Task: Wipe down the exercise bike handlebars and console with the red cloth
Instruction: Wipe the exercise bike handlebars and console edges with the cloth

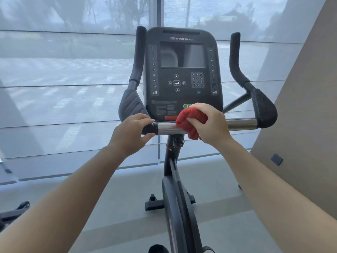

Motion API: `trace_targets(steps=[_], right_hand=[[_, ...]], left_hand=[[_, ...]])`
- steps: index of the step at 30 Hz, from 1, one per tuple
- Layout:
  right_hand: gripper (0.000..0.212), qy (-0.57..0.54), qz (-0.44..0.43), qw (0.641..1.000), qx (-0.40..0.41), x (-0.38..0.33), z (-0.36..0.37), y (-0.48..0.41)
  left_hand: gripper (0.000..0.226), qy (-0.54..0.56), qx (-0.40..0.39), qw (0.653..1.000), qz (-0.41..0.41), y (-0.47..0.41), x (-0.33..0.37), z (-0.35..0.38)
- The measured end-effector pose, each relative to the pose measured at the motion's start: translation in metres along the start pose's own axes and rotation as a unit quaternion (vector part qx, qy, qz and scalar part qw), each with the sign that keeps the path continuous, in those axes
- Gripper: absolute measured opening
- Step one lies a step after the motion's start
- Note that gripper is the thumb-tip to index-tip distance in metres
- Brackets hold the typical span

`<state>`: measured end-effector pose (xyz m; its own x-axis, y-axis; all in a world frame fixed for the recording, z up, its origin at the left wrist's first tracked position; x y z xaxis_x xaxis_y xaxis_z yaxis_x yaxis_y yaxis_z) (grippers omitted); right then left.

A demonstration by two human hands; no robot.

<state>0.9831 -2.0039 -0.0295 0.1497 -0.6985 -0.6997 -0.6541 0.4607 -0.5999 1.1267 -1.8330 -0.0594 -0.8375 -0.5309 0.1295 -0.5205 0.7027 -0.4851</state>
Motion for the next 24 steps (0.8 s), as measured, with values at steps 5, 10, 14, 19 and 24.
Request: trace_targets(steps=[5,10,14,19,24], right_hand=[[0.033,0.068,0.002,0.997,-0.042,-0.010,0.039,-0.019],[0.028,0.172,0.023,0.970,-0.168,-0.011,0.081,-0.010],[0.034,0.192,-0.040,0.962,-0.189,-0.003,0.065,-0.006],[0.026,0.147,-0.027,0.987,-0.055,0.017,0.040,0.006],[0.016,0.061,-0.019,0.998,0.002,0.000,0.065,0.000]], left_hand=[[0.049,0.005,-0.001,1.000,0.002,-0.017,-0.008,-0.004],[0.046,-0.011,-0.026,0.999,0.021,-0.024,-0.020,-0.002],[0.050,-0.014,-0.029,0.999,0.039,-0.022,-0.023,0.000],[0.052,-0.012,-0.034,0.996,0.076,-0.019,-0.029,-0.002],[0.051,0.019,-0.011,0.998,0.067,-0.011,-0.047,-0.009]])
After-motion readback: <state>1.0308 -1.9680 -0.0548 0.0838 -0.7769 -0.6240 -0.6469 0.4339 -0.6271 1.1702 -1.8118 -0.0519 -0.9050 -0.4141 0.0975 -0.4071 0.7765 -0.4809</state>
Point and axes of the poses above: each hand's wrist, its own y-axis away from the middle knuckle, its own z-axis out of the palm, x = y × z, the point moved 3 cm from there along -y, towards the middle knuckle, and after that the axes turned 8 degrees about -y, right-handed, at the moved point
